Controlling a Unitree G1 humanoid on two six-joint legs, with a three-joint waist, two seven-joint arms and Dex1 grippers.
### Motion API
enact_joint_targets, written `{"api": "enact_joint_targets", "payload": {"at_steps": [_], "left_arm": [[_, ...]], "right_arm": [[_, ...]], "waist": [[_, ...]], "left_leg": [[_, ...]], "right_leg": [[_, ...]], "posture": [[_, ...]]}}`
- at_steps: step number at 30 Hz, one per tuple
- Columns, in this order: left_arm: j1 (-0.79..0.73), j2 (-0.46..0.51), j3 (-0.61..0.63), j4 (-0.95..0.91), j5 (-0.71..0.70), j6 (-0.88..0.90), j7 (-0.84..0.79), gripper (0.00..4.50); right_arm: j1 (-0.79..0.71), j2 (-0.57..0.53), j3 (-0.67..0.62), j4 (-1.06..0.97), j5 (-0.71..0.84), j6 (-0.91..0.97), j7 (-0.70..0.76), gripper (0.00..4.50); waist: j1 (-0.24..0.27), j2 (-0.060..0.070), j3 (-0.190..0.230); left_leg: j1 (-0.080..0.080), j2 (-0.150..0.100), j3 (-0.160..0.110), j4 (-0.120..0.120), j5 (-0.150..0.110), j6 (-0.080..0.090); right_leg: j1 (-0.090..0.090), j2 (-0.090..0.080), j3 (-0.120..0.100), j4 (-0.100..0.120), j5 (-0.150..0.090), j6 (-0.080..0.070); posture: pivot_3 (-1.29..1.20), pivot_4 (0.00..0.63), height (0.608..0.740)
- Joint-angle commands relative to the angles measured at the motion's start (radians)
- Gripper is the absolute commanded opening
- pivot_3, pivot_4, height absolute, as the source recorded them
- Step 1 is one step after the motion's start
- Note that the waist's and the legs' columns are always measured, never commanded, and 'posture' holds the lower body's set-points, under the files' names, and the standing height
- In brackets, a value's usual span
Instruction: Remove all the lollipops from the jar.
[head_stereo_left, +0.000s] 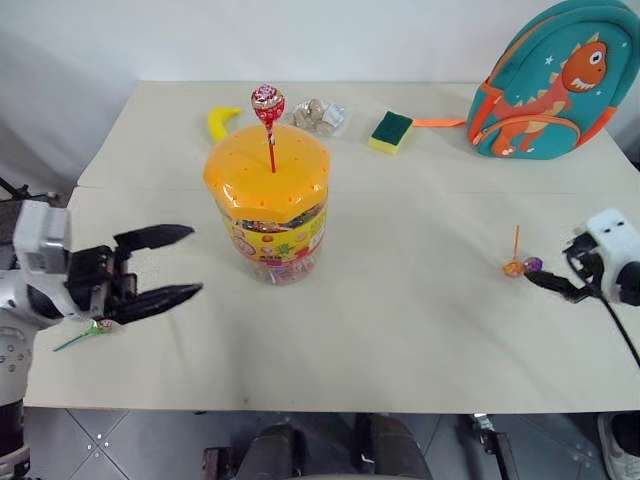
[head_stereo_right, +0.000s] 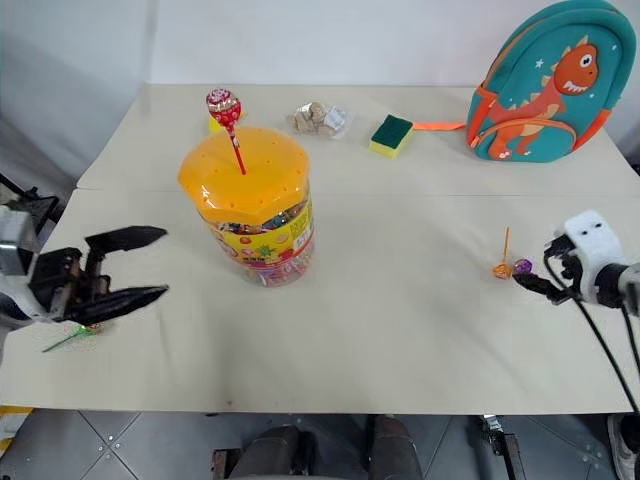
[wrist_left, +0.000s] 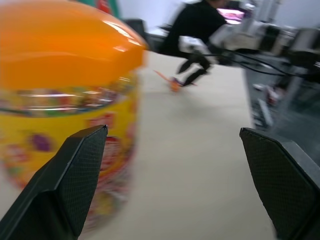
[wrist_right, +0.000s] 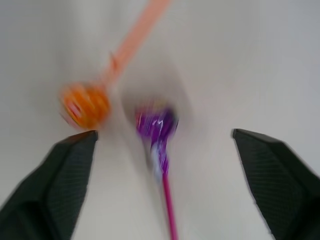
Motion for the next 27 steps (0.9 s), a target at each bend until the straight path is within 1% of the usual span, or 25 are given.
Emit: {"api": "enact_joint_targets", "payload": {"at_steps": [1, 3, 5, 9, 11, 15, 20, 23, 26, 27], "left_arm": [[0.003, -0.031, 0.084, 0.018, -0.069, 0.016, 0.048, 4.5], [0.019, -0.056, 0.11, 0.056, -0.059, -0.003, 0.062, 4.5], [0.039, -0.07, 0.126, 0.065, -0.058, -0.003, 0.07, 4.5], [0.057, -0.076, 0.141, 0.046, -0.073, 0.008, 0.082, 4.5], [0.06, -0.077, 0.14, 0.037, -0.075, 0.008, 0.086, 4.5], [0.057, -0.083, 0.133, 0.013, -0.079, 0.002, 0.096, 4.5], [0.071, -0.102, 0.122, -0.038, -0.078, -0.002, 0.115, 4.5], [0.072, -0.108, 0.123, -0.051, -0.08, -0.003, 0.125, 4.5], [0.07, -0.113, 0.12, -0.06, -0.082, -0.004, 0.133, 4.5], [0.069, -0.113, 0.118, -0.061, -0.081, -0.005, 0.134, 4.5]], "right_arm": [[-0.06, 0.063, -0.119, -0.16, 0.218, -0.133, 0.192, 4.48], [-0.114, 0.154, -0.106, -0.268, 0.324, -0.128, 0.207, 4.48], [-0.184, 0.235, -0.035, -0.357, 0.358, -0.116, 0.187, 4.48], [-0.319, 0.371, 0.089, -0.423, 0.374, -0.08, 0.125, 4.48], [-0.383, 0.439, 0.151, -0.438, 0.377, -0.055, 0.097, 4.48], [-0.506, 0.579, 0.26, -0.406, 0.332, 0.004, -0.021, 4.48], [-0.593, 0.676, 0.344, -0.353, 0.275, 0.058, -0.1, 4.48], [-0.634, 0.721, 0.372, -0.328, 0.253, 0.069, -0.12, 4.48], [-0.68, 0.773, 0.381, -0.298, 0.243, 0.075, -0.142, 3.89], [-0.686, 0.78, 0.38, -0.296, 0.245, 0.08, -0.141, 3.61]], "waist": [[-0.003, 0.0, 0.0], [-0.007, -0.001, 0.0], [-0.007, -0.001, 0.0], [0.0, -0.002, 0.001], [0.004, -0.002, 0.001], [-0.003, -0.003, 0.0], [-0.006, -0.003, 0.0], [-0.008, -0.003, 0.0], [-0.016, -0.003, 0.0], [-0.019, -0.003, 0.0]], "left_leg": [[0.0, 0.0, 0.0, 0.0, 0.0, 0.0], [0.003, 0.002, 0.0, -0.001, 0.0, -0.001], [0.006, 0.003, 0.0, -0.001, -0.001, -0.002], [0.007, 0.003, 0.0, -0.001, -0.001, -0.002], [0.005, 0.002, -0.004, 0.0, -0.001, -0.002], [0.001, 0.001, -0.007, 0.0, -0.001, -0.002], [-0.002, 0.0, -0.008, 0.0, -0.001, -0.002], [-0.002, -0.001, -0.008, 0.0, -0.001, -0.001], [-0.002, -0.001, -0.008, 0.0, -0.001, -0.001], [-0.002, -0.001, -0.008, 0.0, -0.001, -0.001]], "right_leg": [[0.0, 0.0, 0.0, 0.0, 0.0, 0.0], [0.002, 0.0, 0.0, 0.0, 0.0, 0.0], [0.005, 0.001, 0.0, 0.0, 0.0, 0.0], [0.005, -0.001, 0.002, 0.0, 0.0, -0.001], [0.005, -0.002, 0.002, 0.0, 0.0, -0.001], [0.002, -0.003, 0.0, 0.0, 0.0, -0.001], [-0.001, -0.002, -0.001, 0.002, 0.0, -0.001], [-0.001, -0.001, -0.001, 0.002, 0.0, -0.001], [-0.001, 0.0, -0.002, 0.003, 0.0, -0.001], [-0.001, 0.0, -0.002, 0.003, 0.0, -0.001]], "posture": [[0.0, 0.15, 0.74], [0.0, 0.15, 0.74], [0.0, 0.15, 0.74], [0.0, 0.15, 0.74], [0.0, 0.15, 0.74], [0.0, 0.15, 0.74], [0.0, 0.15, 0.74], [0.0, 0.15, 0.74], [0.0, 0.15, 0.74], [0.0, 0.15, 0.74]]}}
